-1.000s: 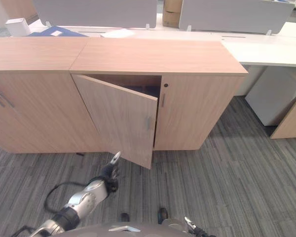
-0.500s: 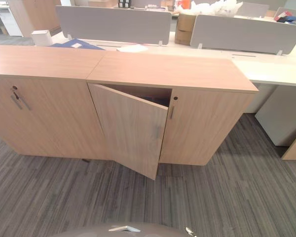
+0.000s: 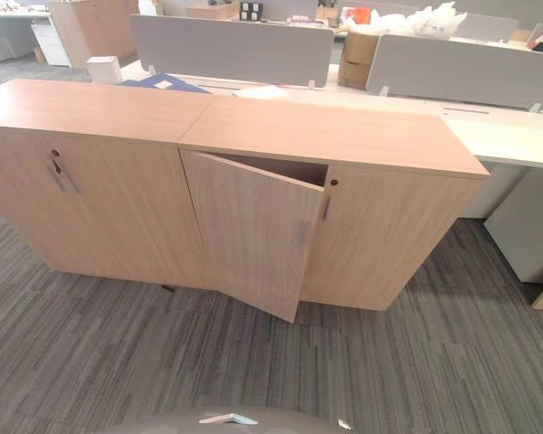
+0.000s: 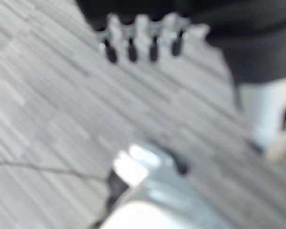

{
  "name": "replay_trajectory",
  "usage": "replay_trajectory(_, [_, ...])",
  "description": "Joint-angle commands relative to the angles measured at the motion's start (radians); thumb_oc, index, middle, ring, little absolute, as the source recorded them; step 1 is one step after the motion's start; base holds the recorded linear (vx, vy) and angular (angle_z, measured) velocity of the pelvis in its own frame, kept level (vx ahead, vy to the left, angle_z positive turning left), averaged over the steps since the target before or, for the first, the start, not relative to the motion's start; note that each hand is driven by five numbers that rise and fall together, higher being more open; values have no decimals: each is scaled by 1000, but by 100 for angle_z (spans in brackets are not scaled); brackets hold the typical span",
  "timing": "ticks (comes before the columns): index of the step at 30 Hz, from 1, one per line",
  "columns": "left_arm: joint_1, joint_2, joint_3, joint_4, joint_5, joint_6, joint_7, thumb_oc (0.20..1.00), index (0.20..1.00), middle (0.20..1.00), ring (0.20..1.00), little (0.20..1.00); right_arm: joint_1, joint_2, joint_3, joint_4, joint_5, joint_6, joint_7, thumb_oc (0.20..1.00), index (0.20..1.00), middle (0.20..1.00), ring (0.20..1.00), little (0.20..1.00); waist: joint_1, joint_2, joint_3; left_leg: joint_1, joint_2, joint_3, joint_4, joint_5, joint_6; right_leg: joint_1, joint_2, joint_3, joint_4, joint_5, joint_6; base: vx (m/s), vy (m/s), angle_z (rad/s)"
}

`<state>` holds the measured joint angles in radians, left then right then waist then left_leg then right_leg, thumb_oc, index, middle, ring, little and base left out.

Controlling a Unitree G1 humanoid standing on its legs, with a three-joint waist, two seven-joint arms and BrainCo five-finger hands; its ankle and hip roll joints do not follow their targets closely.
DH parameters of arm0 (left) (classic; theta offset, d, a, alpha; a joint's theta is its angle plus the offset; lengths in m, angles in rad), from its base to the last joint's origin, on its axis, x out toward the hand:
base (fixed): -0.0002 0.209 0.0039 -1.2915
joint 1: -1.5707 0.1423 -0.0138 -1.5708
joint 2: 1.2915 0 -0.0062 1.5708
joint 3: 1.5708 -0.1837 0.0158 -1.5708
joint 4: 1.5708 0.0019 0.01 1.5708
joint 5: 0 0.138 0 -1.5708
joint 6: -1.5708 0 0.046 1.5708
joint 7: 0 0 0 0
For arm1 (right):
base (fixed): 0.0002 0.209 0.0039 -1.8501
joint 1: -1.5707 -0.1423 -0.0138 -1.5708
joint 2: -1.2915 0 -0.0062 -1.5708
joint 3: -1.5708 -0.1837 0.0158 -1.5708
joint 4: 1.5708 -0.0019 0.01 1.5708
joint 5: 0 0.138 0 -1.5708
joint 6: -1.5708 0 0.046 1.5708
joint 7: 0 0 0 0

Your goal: Put the empty folder in the office cabinet

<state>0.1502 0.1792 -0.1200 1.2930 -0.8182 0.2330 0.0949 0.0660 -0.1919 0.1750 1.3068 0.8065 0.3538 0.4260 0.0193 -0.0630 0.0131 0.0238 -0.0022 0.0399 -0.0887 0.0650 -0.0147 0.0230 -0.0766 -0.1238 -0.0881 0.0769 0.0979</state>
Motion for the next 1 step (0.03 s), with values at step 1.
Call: replay_trajectory(1, [-71,9,3,28,9,-2,-16,1000,1000,1000,1000,1000,-98,8,0,20,34,8,18,1000,1000,1000,1000,1000,4,17,74,63,-40,1,1,-131,57,69,-15,-22,1,-35,30,0,0,0])
